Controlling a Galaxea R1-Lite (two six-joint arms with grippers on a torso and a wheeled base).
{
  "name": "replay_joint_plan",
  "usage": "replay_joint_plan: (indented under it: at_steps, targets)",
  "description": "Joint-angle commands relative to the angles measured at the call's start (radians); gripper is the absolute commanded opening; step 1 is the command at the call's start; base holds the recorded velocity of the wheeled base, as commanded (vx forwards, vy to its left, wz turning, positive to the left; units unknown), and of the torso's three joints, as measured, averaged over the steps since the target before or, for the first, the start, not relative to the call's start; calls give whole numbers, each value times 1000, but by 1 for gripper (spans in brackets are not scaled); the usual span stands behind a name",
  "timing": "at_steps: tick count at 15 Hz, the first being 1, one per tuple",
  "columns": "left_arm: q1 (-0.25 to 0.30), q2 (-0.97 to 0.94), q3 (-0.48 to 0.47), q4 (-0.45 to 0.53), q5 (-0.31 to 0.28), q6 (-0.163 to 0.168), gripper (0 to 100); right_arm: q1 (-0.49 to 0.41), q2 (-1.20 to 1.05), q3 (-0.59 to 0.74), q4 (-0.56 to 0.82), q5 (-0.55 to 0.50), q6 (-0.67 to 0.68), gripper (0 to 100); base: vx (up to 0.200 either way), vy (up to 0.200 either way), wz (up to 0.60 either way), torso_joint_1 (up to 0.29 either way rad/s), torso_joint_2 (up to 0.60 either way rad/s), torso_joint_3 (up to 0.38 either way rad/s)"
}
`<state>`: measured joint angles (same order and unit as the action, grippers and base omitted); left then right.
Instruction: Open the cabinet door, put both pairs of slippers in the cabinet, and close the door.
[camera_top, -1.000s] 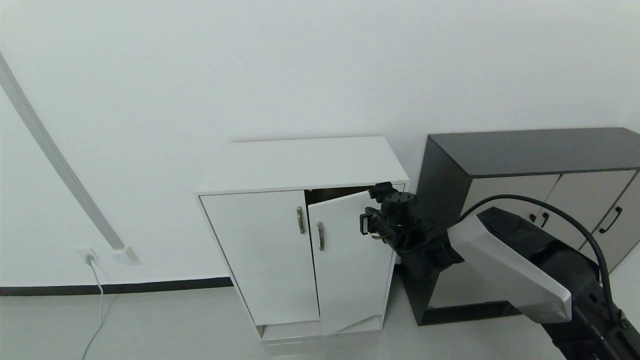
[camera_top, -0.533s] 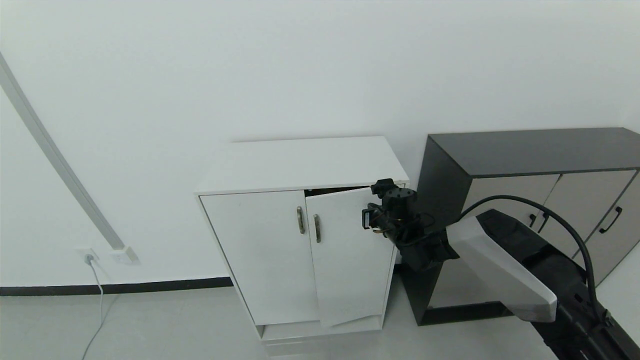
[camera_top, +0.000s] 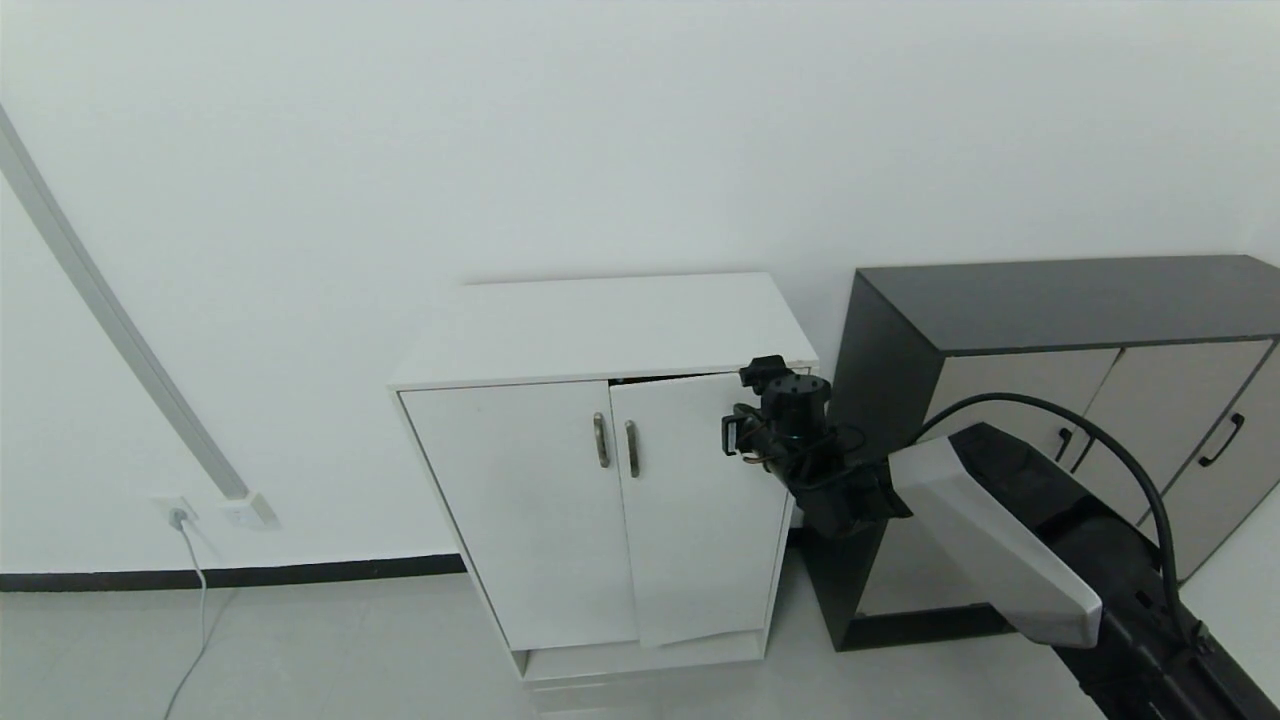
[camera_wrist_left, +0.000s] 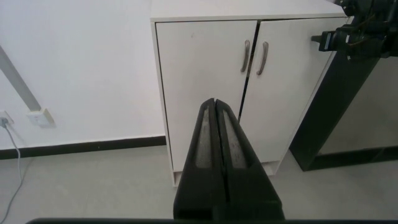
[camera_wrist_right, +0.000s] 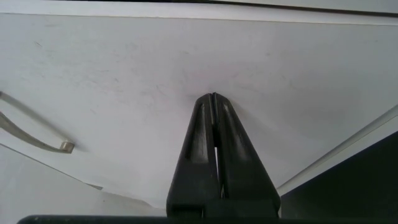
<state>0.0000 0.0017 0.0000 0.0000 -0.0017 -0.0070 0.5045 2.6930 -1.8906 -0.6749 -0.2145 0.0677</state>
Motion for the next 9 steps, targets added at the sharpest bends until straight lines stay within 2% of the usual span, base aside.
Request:
replay_joint_plan:
  at_steps: [1, 9]
  targets:
    - [0, 1, 0, 0, 0, -1, 0, 0, 2, -7, 3, 0, 0, 0, 0, 0, 0, 0, 0, 0]
    - [0, 1, 0, 0, 0, -1, 0, -6, 16, -44, 23, -2, -2, 0, 0, 0, 0, 0, 0, 0]
